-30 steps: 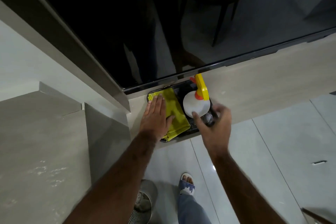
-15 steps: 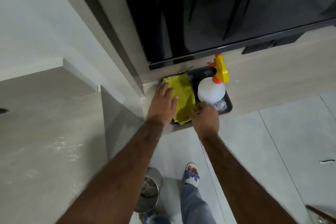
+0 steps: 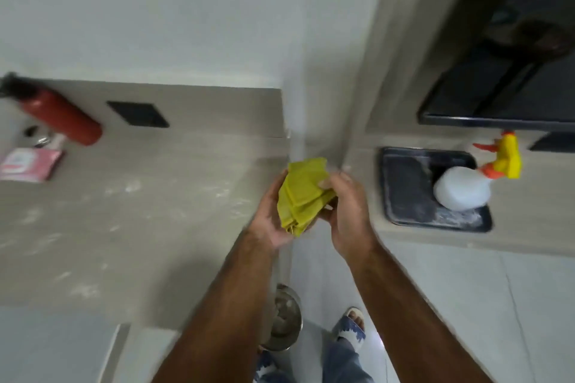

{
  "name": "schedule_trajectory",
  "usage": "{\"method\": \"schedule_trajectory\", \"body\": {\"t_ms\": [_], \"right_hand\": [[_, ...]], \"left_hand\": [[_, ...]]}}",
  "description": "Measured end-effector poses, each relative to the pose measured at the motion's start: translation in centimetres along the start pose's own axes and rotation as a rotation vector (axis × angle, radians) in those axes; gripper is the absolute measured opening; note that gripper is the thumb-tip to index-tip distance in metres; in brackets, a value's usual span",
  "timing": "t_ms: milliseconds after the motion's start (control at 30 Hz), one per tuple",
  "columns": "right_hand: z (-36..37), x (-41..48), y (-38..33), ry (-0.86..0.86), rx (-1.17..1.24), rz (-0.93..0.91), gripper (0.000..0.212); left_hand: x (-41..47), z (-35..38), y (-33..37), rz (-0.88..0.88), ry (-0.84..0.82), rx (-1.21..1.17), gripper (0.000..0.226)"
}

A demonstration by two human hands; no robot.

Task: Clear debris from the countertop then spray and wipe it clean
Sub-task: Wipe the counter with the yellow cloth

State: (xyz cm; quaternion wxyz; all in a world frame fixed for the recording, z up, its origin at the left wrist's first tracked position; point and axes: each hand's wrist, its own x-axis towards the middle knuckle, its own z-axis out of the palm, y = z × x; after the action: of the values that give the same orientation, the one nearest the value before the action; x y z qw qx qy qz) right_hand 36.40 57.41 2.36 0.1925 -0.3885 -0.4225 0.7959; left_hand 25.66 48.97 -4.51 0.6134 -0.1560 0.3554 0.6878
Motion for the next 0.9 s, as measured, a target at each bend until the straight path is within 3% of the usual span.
{"method": "schedule_trajectory", "body": {"t_ms": [100, 267, 400, 533, 567, 633, 667, 767, 833, 900], "right_hand": [[6.6, -1.7, 4.0, -0.149, -0.144, 0.095, 0.013], [16.6, -4.5, 12.3, -0.332, -0.391, 0.233, 0.021], [21.9, -5.9, 19.5, -0.414, -0.623, 0.244, 0.028], [25.1, -6.3, 24.3, -0.455, -0.709, 0.278, 0.016], [25.5, -6.0, 24.9, -0.471, -0.813, 0.196, 0.012], [25.5, -4.6, 25.4, -0.507, -1.195, -0.166, 0.021], [25.5, -3.6, 25.4, -0.505, -1.347, -0.341, 0.029], [25.6, 0.1, 25.1, -0.455, -1.500, -0.574, 0.040], [25.8, 2.5, 25.2, -0.423, -1.571, -0.615, 0.051], [26.2, 4.3, 26.0, -0.401, -1.635, -0.623, 0.061]], "left_hand": [[-6.6, -6.4, 3.2, 0.304, 0.134, -0.102, 0.050], [-19.2, -18.4, 6.8, 0.682, 0.443, 0.003, 0.036], [-26.0, -26.1, 7.9, 0.786, 0.744, 0.125, 0.026], [-27.3, -31.8, 9.0, 0.788, 0.961, 0.367, 0.029], [-27.0, -33.0, 9.0, 0.773, 1.129, 0.536, 0.035], [-26.0, -34.0, 8.6, 0.795, 1.482, 0.899, 0.052], [-25.2, -33.6, 8.1, 0.821, 1.536, 1.030, 0.057], [-20.2, -31.0, 5.5, 0.696, 1.433, 1.422, 0.079], [-17.5, -30.0, 3.9, 0.550, 1.436, 1.433, 0.098], [-16.5, -30.9, 3.9, 0.538, 1.504, 1.426, 0.097]]}}
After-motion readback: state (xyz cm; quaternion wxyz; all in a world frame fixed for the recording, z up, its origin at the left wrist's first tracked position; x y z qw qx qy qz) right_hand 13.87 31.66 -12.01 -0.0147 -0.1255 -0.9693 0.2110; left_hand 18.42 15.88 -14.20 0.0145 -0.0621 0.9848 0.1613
